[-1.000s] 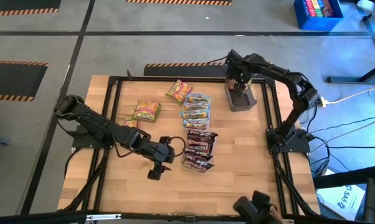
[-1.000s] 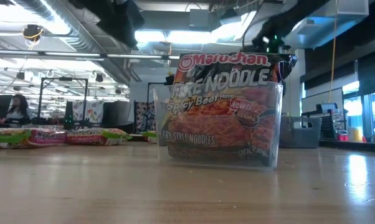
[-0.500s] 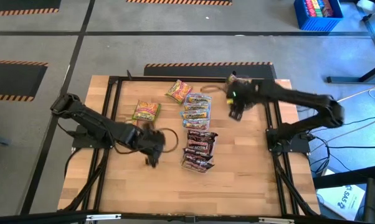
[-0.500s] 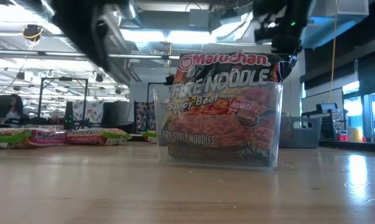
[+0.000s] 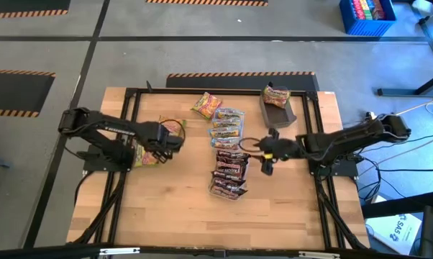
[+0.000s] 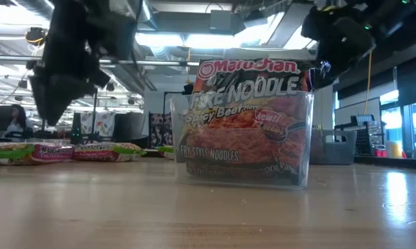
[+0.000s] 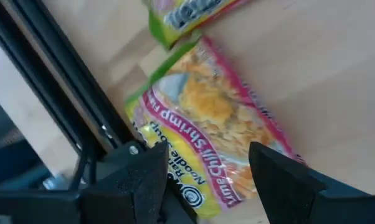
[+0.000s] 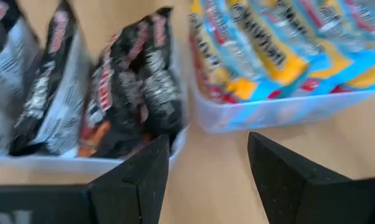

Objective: Sort Maruchan noodles
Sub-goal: Put the bottom green noodle pack into the black bin

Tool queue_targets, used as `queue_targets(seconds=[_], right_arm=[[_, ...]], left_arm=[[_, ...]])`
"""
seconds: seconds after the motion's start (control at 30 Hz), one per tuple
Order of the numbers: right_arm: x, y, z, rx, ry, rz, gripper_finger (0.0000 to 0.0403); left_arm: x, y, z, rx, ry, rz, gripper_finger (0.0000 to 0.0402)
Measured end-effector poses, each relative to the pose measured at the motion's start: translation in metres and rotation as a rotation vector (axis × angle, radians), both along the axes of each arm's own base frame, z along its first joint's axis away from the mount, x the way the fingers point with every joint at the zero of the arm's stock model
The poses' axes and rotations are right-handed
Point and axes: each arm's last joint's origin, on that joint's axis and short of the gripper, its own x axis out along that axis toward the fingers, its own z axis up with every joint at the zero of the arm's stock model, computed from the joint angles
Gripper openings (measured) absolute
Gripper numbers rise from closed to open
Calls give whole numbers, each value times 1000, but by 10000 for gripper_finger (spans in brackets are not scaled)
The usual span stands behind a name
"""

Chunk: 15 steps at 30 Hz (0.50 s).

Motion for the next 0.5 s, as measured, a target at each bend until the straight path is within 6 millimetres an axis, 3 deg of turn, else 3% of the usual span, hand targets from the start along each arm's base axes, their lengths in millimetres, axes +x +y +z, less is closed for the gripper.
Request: queue_targets(seconds=[0.23, 0.37, 0.5], right_arm=[[-8, 18, -18, 6, -37, 17, 197], [-10, 25, -18, 16, -41, 41, 198], [-10, 31, -18, 20, -51, 68, 198]], left_arm=[[-21, 25, -27, -119, 75, 105, 218], [-18, 27, -36, -150, 22, 17, 218], [-11, 16, -36, -190, -21, -143, 218]])
